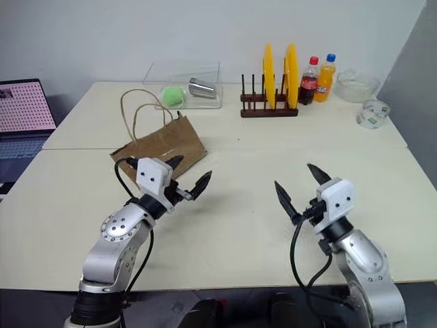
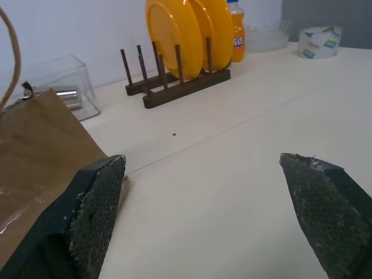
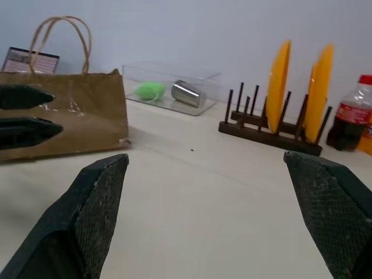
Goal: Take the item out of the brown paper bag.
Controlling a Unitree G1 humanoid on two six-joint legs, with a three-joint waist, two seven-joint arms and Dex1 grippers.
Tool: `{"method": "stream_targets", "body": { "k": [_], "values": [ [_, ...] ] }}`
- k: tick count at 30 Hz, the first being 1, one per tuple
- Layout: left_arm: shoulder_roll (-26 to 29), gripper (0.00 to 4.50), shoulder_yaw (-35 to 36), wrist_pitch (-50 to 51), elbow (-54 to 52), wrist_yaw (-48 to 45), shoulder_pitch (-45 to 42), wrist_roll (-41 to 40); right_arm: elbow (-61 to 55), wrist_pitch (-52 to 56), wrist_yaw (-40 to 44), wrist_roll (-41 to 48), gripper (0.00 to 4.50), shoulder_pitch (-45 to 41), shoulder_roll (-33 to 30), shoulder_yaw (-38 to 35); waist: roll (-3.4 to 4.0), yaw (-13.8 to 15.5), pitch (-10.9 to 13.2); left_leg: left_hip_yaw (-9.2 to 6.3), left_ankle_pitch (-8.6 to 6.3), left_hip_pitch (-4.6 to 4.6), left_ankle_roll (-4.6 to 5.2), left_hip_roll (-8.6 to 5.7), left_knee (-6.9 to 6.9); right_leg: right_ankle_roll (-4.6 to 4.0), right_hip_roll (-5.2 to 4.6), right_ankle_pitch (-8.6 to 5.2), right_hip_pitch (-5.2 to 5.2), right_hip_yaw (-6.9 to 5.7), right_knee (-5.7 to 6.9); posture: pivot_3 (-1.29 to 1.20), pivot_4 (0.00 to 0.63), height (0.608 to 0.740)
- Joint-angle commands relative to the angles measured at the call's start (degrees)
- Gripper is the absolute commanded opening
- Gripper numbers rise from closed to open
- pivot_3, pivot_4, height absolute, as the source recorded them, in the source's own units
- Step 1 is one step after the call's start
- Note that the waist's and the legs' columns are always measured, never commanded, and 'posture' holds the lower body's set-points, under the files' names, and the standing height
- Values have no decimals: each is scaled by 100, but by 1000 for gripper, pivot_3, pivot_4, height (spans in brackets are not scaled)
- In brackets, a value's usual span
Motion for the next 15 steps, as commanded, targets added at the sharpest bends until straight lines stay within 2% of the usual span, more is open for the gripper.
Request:
{"method": "stream_targets", "body": {
  "k": [1,8,11,15],
  "values": [
    [-15,4487,121,-32,-419,179,89,46,-153,-23,195,166,4500,-234,-63,53,0,0,0,-1,0,-2,0,0,0,0,0,0,0,-1,-1,0,150,740],
    [-132,4487,727,183,-1385,679,660,-138,5,428,1004,1225,4500,-1215,-391,33,-1,-4,3,0,0,-1,0,2,-3,0,0,0,-1,-1,-2,0,150,740],
    [119,4487,1164,292,-1512,440,839,-475,202,572,1254,1442,4500,-1661,-510,84,-3,1,3,1,0,-1,0,2,-4,-1,0,1,-1,-1,-4,0,150,740],
    [717,4487,1866,733,-1033,13,436,-1190,345,769,1760,1704,4500,-2080,-747,290,-1,3,6,-3,0,-1,0,2,-4,-1,1,0,-1,-7,-2,0,150,740]
  ]
}}
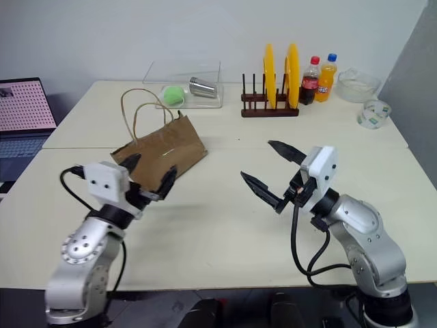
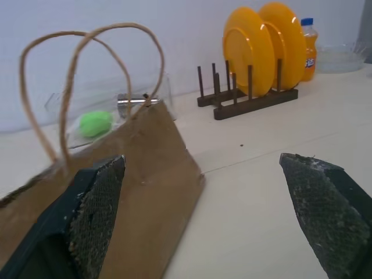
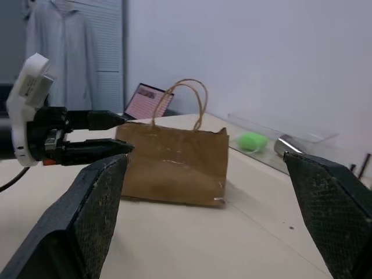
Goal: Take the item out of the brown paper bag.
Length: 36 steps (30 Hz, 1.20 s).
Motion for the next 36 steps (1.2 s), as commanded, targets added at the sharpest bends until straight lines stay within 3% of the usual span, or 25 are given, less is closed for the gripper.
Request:
{"method": "stream_targets", "body": {
  "k": [1,5,8,13,24,36],
  "values": [
    [460,4487,613,422,221,-376,-452,-703,-45,120,422,284,4500,-240,-157,129,-1,-3,1,-1,0,0,0,0,0,1,0,0,1,-2,-1,0,150,740],
    [1062,4487,1089,1266,747,-731,-1004,-1557,13,162,593,321,4500,-346,-219,241,-9,-8,6,-5,0,-4,0,-1,-1,1,0,0,0,-5,-7,0,150,740],
    [1812,4487,1207,1292,1926,-1429,-1423,-1587,65,113,725,210,4500,-451,-237,363,-7,-16,7,-4,0,-2,0,0,-9,0,2,0,-6,-5,-4,0,150,740],
    [2447,4487,824,1136,3403,-2083,-2410,-1417,14,143,839,154,4500,-590,-289,439,-14,-19,15,-5,1,-2,-1,3,-26,-2,5,0,-16,-6,-4,0,150,740],
    [2660,4487,-227,448,5957,-3294,-4122,-600,-20,317,865,262,4500,-1118,-292,496,-19,-20,18,-10,2,-8,-4,1,-40,-4,3,1,-25,-8,-11,0,150,740],
    [2392,4487,-609,-718,8244,-3755,-5889,215,52,315,889,201,4500,-1265,-335,503,-21,-36,19,-10,3,-10,-4,-2,-38,-3,2,0,-25,-8,-7,0,150,740]
  ]
}}
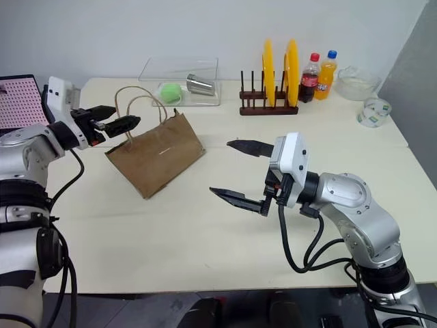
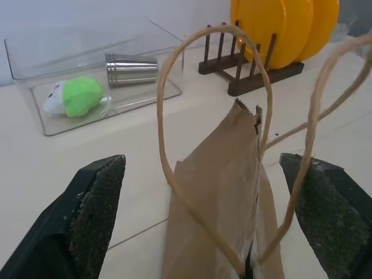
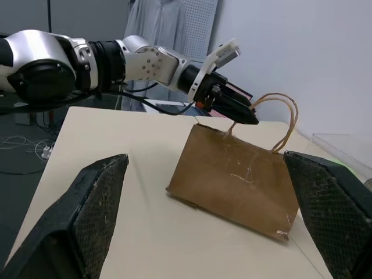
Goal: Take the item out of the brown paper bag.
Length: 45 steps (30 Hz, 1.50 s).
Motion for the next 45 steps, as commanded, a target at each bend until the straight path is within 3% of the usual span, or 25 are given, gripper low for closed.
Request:
{"method": "stream_targets", "body": {
  "k": [1,7,10,22,36,40,45],
  "values": [
    [42,4487,12,-361,423,-99,-531,181,-89,-29,57,52,4500,-126,-40,-78,-1,-4,1,0,0,0,0,0,0,0,0,0,-1,-1,0,0,150,740],
    [-43,4487,-67,-760,1256,-209,-1208,501,-92,6,69,71,4500,-142,-66,-130,-3,-51,2,-1,0,-2,0,0,0,1,0,0,-2,-1,3,0,150,740],
    [-96,3885,-110,-926,1516,-289,-1405,637,-112,40,46,100,4500,-147,-67,-154,-4,-64,2,-1,0,-1,0,0,1,1,0,0,-2,-2,4,0,150,740],
    [-233,56,-111,-1369,2024,-260,-1788,1011,-183,135,25,128,4500,-93,-159,-257,-5,-124,3,-2,0,-2,1,0,2,2,0,-1,-5,-2,13,0,150,740],
    [-329,23,-114,-1871,2200,-785,-2455,1206,-803,615,-589,542,4500,310,-386,-857,-13,-120,8,-11,0,-24,1,-2,13,2,0,-1,-13,-11,16,0,150,740],
    [-478,23,-97,-1992,2321,-747,-2749,1285,-1196,939,-934,886,4500,626,-491,-1118,-13,-122,8,-13,1,-102,0,-7,65,1,1,0,-88,-9,47,0,150,740],
    [-927,23,-67,-2094,2460,-743,-3044,1312,-1693,1438,-1651,1547,4500,909,-587,-1578,-16,-116,9,-12,0,-106,1,-8,70,1,0,1,-87,-8,47,0,150,740]
  ]
}}
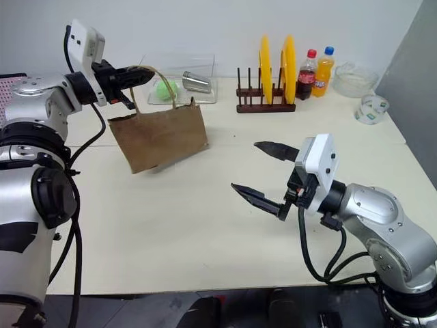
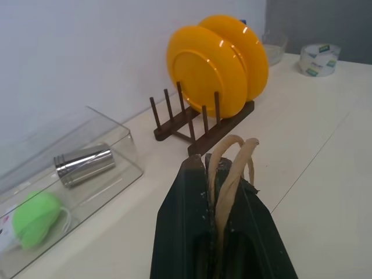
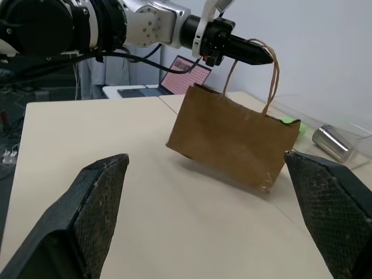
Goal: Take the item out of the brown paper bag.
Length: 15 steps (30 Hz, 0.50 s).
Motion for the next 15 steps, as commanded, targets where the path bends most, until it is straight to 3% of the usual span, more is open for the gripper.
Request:
{"method": "stream_targets", "body": {
  "k": [1,9,15],
  "values": [
    [-235,23,103,-256,-61,-18,-468,-27,-501,276,-531,589,4500,116,-106,-469,-2,15,1,0,0,-1,0,0,0,0,0,0,0,0,0,0,150,740],
    [-1028,23,68,-450,93,-23,-755,125,-1371,341,-1749,1151,4500,925,-328,-1005,-5,5,3,7,-1,-3,2,-1,5,0,-1,0,1,5,2,0,150,740],
    [-1684,23,35,-592,182,188,-924,309,-1408,-494,-2369,1451,4500,1700,-1110,-864,-10,6,5,10,-1,-5,3,-2,4,0,-1,0,1,7,0,0,150,740]
  ]
}}
